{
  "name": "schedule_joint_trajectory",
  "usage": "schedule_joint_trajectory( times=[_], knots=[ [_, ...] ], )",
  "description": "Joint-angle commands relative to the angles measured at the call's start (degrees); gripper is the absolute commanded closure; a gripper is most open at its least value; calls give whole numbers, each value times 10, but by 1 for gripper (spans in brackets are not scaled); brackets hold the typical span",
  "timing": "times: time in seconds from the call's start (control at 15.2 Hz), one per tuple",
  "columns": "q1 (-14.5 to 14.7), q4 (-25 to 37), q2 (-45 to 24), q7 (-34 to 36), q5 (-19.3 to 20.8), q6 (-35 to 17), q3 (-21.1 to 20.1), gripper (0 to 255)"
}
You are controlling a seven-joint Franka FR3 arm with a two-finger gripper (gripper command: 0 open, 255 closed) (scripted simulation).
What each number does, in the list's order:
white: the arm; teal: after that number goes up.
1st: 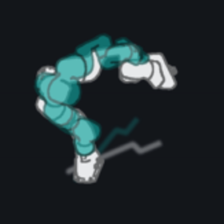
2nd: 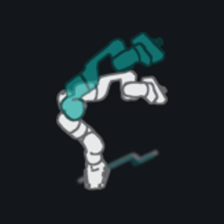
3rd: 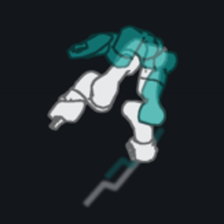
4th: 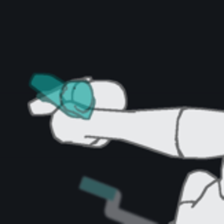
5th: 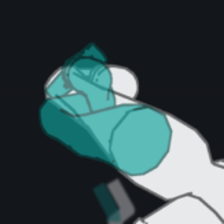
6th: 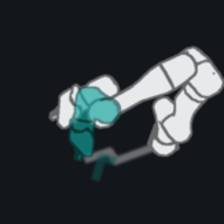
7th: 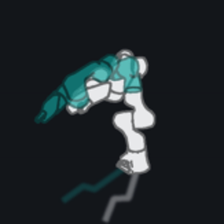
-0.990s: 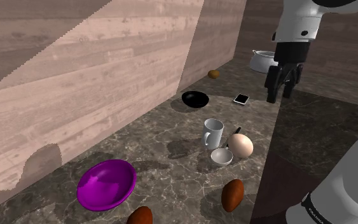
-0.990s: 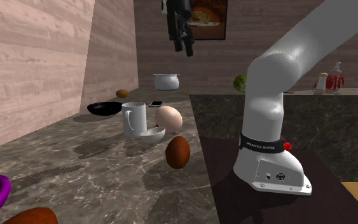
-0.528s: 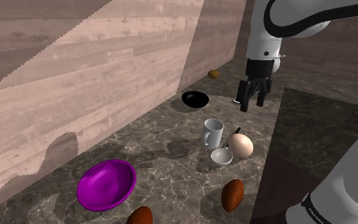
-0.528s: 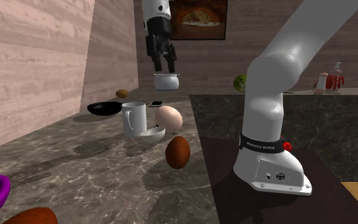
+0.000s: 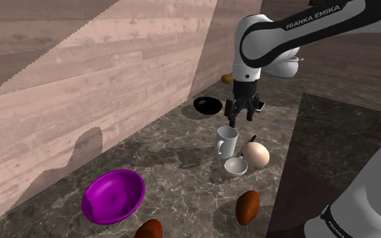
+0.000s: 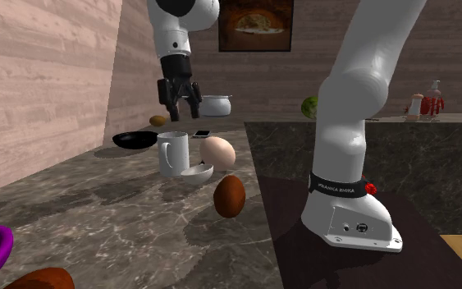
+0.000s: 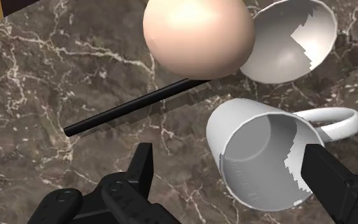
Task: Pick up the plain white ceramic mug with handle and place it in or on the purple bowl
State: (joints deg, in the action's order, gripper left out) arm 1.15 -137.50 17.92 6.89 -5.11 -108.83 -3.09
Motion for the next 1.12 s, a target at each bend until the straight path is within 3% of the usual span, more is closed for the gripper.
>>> schedule_joint_trajectory(
  times=[0.0,0.53,1.06],
  knots=[
    [1,18,-44,5,3,-27,-4,0],
    [3,-27,-61,4,0,-89,-7,0],
    [3,-27,-61,4,0,-89,-7,0]
  ],
)
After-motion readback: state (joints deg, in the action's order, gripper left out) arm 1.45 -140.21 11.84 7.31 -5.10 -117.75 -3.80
